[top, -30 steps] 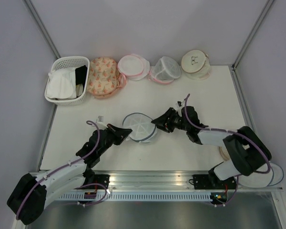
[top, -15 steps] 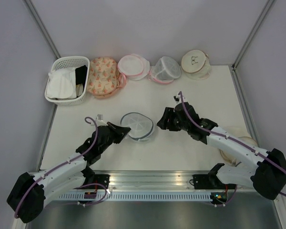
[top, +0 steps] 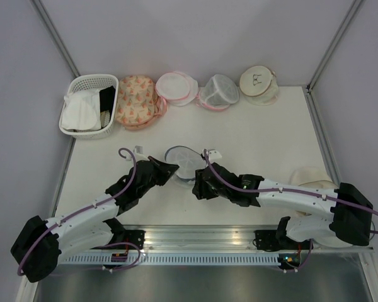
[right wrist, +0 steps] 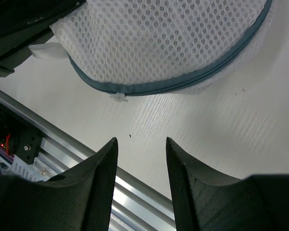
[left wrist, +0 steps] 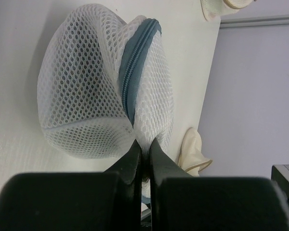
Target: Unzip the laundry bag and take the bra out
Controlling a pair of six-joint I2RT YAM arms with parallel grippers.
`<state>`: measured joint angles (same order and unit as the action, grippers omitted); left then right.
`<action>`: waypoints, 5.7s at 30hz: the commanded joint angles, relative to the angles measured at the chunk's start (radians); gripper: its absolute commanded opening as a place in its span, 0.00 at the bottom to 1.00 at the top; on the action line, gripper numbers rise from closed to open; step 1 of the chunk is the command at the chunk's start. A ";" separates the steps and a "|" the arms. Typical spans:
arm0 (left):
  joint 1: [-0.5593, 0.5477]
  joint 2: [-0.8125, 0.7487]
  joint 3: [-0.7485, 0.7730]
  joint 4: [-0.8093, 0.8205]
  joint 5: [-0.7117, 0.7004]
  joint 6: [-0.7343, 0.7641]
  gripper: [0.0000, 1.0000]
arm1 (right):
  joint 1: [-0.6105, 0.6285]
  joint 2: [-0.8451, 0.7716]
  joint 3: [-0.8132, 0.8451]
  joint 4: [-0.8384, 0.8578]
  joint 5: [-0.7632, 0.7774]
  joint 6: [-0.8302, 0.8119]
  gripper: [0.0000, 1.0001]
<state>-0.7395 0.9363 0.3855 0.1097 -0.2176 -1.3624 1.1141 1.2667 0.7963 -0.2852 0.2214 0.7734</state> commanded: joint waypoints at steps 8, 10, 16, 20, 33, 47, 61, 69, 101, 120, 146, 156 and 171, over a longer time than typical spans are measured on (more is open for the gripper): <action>-0.035 -0.008 0.033 -0.036 -0.055 -0.066 0.02 | 0.049 0.103 0.112 0.060 0.147 0.035 0.56; -0.038 -0.010 0.030 -0.038 -0.055 -0.076 0.02 | 0.049 0.122 0.121 0.072 0.150 0.033 0.56; -0.047 -0.021 0.026 -0.038 -0.055 -0.093 0.02 | 0.047 0.186 0.164 0.040 0.202 0.055 0.44; -0.049 -0.037 0.023 -0.038 -0.052 -0.093 0.02 | 0.050 0.184 0.161 0.020 0.269 0.078 0.17; -0.051 -0.077 -0.026 -0.041 -0.049 -0.095 0.02 | 0.062 0.082 0.130 -0.158 0.377 0.106 0.00; -0.049 -0.140 -0.043 0.070 0.157 0.219 0.02 | 0.056 0.059 0.103 -0.390 0.496 0.136 0.00; 0.138 0.076 0.148 0.025 0.696 0.755 0.02 | 0.033 -0.081 0.052 -0.419 0.490 0.109 0.00; 0.195 0.233 0.276 -0.031 0.620 0.754 0.77 | 0.035 -0.122 0.029 -0.345 0.432 0.087 0.01; -0.109 -0.264 -0.066 -0.251 0.222 -0.138 0.95 | 0.035 0.010 -0.051 0.322 -0.192 0.152 0.00; -0.110 0.013 -0.019 0.067 0.142 -0.274 0.52 | 0.043 -0.109 -0.105 0.204 -0.157 0.084 0.00; -0.077 -0.240 -0.163 -0.085 -0.020 -0.067 0.02 | 0.046 -0.030 -0.019 -0.249 0.096 0.056 0.00; -0.069 -0.248 -0.165 -0.068 0.000 -0.049 0.02 | 0.046 -0.107 -0.061 0.035 -0.203 -0.006 0.41; -0.069 -0.278 -0.227 0.090 0.072 -0.060 0.02 | 0.046 0.046 -0.052 0.307 -0.337 0.023 0.48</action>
<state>-0.8127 0.6689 0.1738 0.1341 -0.1730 -1.4612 1.1595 1.2846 0.7139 -0.0525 -0.1032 0.7986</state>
